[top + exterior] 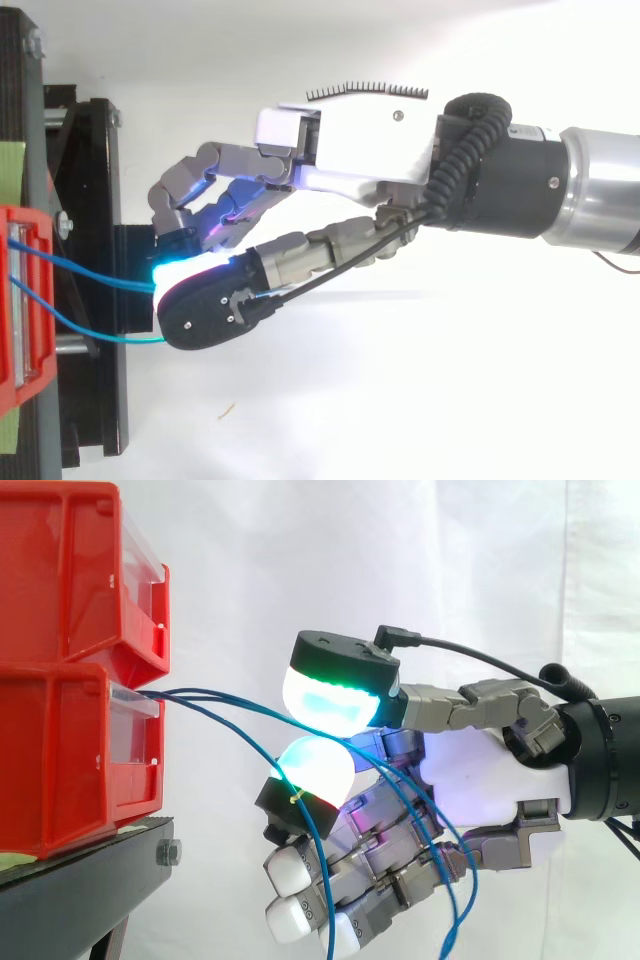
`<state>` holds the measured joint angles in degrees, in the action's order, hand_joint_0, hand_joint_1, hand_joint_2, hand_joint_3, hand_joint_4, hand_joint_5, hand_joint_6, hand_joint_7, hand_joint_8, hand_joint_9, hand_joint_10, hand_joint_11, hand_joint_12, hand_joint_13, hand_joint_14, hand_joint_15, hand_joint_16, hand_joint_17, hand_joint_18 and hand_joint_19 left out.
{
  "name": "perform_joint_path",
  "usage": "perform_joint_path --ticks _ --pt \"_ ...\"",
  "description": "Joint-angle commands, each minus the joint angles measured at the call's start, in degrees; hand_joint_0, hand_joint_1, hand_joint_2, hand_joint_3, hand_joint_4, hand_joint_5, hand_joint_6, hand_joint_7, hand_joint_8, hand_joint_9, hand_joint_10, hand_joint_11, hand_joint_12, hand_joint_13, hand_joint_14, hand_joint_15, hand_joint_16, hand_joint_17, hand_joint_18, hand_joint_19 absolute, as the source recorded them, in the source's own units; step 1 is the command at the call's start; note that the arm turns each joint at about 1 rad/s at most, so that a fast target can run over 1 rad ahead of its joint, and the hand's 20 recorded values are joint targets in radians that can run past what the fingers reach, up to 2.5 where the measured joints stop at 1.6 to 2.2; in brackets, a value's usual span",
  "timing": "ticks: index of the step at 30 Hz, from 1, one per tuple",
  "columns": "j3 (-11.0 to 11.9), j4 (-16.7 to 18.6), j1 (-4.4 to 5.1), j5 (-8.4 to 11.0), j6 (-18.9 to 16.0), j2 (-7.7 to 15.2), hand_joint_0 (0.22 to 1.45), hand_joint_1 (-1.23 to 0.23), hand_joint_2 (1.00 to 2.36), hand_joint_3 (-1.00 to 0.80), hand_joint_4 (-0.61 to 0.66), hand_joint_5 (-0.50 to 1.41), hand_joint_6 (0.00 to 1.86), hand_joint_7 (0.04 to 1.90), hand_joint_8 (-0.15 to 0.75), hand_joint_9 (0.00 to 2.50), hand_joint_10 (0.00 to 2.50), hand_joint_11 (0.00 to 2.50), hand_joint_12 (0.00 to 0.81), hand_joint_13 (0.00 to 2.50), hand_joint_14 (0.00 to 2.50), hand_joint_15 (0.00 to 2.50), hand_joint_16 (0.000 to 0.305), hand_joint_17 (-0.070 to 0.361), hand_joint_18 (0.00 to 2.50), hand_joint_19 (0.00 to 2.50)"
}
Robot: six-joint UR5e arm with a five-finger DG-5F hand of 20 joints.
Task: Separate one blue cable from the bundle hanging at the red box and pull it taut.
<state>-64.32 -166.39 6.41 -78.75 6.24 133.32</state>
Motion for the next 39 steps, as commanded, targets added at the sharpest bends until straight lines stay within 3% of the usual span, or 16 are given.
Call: perform_joint_path --ticks 1,5,8,13,14,18,24,27,35,39 --pt "-0.02 0.01 0.00 0.00 0.00 -0.08 0.58 -0.70 1.01 -0.16 0.12 -0.15 0.87 1.26 0.375 0.80 0.02 0.58 0.443 0.73 0.01 0.29 0.060 0.136 0.81 0.25" --pt "-0.02 0.01 0.00 0.00 0.00 -0.08 0.62 -0.80 1.01 -0.18 0.04 -0.17 0.90 1.21 0.342 0.75 0.02 0.58 0.413 0.71 0.01 0.29 0.054 0.121 0.76 0.26" --pt "-0.02 0.01 0.00 0.00 0.00 0.01 0.65 -0.85 1.01 -0.24 0.02 -0.17 0.90 1.28 0.322 0.74 0.02 0.59 0.391 0.70 0.01 0.29 0.049 0.111 0.75 0.27" --pt "-0.02 0.01 0.00 0.00 0.00 0.01 0.70 -0.86 1.01 -0.39 0.01 -0.18 0.90 1.29 0.317 0.75 0.02 0.59 0.385 0.71 0.01 0.28 0.048 0.109 0.76 0.26" --pt "-0.02 0.01 0.00 0.00 0.00 0.01 0.72 -0.84 1.00 -0.50 0.00 -0.18 0.90 1.27 0.317 0.76 0.02 0.59 0.388 0.71 0.01 0.28 0.048 0.108 0.77 0.26" --pt "-0.11 0.10 0.09 0.00 0.00 0.01 0.69 -0.80 1.00 -0.50 0.08 -0.19 0.91 1.15 0.313 0.75 0.02 0.58 0.386 0.71 0.01 0.28 0.048 0.108 0.78 0.25" --pt "-0.37 0.28 0.09 0.18 0.00 0.01 0.58 -0.76 1.00 -0.50 0.13 -0.18 0.91 1.14 0.313 0.75 0.02 0.58 0.390 0.69 0.01 0.27 0.049 0.111 0.77 0.25" --pt "-0.81 1.42 0.27 1.14 0.00 0.01 0.54 -0.73 1.00 -0.50 0.14 -0.18 0.90 1.14 0.321 0.75 0.02 0.59 0.400 0.69 0.01 0.27 0.052 0.116 0.77 0.24" --pt "-0.81 2.04 0.35 2.02 0.35 0.01 0.48 -0.57 1.00 -0.50 0.16 -0.18 0.89 1.09 0.334 0.75 0.01 0.58 0.420 0.68 0.01 0.26 0.056 0.126 0.78 0.24" --pt "-0.81 2.04 0.35 2.02 0.35 0.01 0.56 -0.37 1.00 -0.50 0.14 -0.18 0.88 1.09 0.314 0.74 0.02 0.57 0.393 0.66 0.01 0.27 0.051 0.115 0.73 0.27"
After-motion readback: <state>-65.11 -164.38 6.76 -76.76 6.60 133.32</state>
